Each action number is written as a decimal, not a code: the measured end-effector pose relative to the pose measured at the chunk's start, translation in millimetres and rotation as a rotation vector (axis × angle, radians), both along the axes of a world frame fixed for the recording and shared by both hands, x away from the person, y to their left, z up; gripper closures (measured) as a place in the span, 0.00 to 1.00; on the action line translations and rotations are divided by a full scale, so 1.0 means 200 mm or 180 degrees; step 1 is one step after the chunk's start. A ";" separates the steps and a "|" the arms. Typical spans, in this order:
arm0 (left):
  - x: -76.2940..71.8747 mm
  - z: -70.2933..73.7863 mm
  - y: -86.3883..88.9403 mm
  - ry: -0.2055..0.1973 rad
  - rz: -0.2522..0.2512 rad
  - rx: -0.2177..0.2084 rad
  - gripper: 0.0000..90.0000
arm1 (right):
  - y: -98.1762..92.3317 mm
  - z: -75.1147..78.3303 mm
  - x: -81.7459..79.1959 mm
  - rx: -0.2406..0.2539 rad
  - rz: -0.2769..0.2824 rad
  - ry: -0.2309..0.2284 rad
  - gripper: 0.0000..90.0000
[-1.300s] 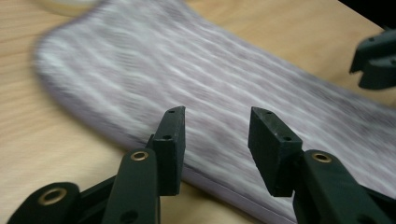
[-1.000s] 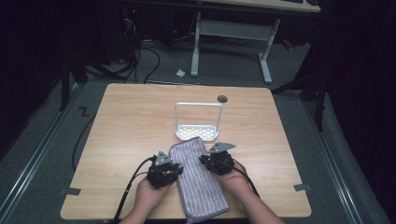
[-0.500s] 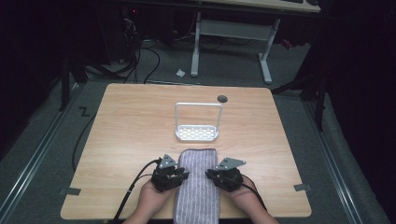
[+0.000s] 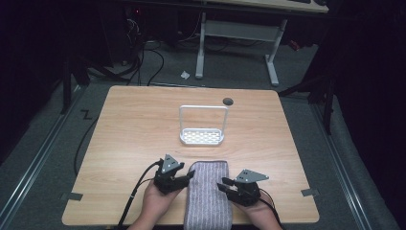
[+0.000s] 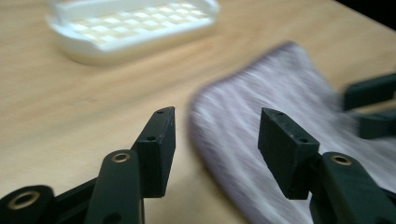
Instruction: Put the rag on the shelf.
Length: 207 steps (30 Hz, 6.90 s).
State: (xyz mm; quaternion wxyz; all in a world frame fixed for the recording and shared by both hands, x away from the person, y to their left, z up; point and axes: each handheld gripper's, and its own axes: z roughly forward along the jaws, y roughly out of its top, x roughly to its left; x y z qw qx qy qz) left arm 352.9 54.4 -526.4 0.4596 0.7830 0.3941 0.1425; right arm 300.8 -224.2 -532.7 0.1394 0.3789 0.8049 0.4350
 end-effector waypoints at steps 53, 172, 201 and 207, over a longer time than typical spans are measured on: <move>-0.18 0.06 -0.06 -0.0487 -0.0018 -0.0258 0.88 | 0.09 0.09 -0.01 -0.0075 -0.0592 -0.0777 0.93; 0.97 0.96 -0.09 -0.1246 0.0509 0.0046 0.86 | 0.18 1.08 1.15 0.0125 -0.0928 -0.1401 0.92; 0.94 0.90 -0.05 -0.0834 0.0451 -0.0104 0.51 | 0.21 0.94 1.19 -0.0174 -0.0789 -0.1047 0.52; 0.86 0.89 -0.01 -0.0864 0.0438 -0.0192 0.43 | 0.20 0.97 1.11 -0.0104 -0.0780 -0.1162 0.52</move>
